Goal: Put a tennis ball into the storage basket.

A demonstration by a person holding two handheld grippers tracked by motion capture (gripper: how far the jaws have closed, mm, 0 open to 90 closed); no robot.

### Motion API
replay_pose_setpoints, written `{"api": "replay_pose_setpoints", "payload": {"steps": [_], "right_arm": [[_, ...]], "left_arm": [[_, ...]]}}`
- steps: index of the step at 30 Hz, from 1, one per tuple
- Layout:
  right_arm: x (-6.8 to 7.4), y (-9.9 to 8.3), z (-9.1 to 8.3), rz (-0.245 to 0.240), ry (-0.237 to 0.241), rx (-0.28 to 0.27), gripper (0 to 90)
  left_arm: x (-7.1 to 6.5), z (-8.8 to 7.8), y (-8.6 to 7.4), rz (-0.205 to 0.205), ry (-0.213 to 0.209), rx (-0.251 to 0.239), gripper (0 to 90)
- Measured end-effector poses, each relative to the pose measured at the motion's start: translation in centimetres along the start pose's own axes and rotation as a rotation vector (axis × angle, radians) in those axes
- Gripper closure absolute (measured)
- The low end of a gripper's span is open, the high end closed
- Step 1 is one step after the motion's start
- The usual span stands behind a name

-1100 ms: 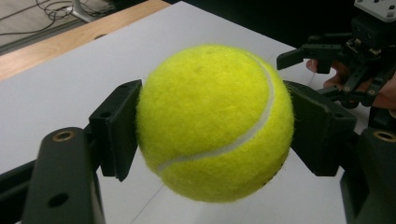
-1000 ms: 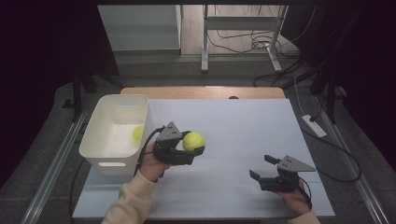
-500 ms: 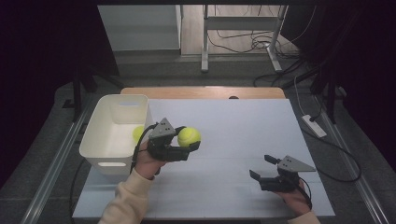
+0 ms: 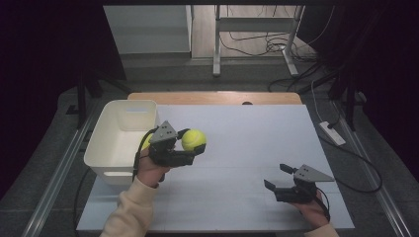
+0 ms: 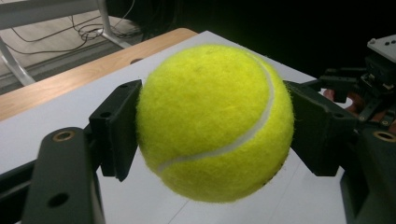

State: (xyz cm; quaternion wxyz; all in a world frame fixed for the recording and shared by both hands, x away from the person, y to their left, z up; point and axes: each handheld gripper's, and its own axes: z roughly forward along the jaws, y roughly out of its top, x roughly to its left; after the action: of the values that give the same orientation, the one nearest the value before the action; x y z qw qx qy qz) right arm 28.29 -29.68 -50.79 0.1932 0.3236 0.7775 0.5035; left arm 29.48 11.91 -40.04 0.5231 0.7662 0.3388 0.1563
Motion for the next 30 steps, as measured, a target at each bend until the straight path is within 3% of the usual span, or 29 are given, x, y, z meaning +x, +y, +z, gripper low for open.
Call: {"api": "replay_pose_setpoints", "payload": {"steps": [30], "right_arm": [[0.0, 0.0, 0.0, -0.002, -0.004, 0.0, 13.2]], "left_arm": [[1.5, -2.0, 1.1, -0.017, 0.075, -0.047, 26.3]]}}
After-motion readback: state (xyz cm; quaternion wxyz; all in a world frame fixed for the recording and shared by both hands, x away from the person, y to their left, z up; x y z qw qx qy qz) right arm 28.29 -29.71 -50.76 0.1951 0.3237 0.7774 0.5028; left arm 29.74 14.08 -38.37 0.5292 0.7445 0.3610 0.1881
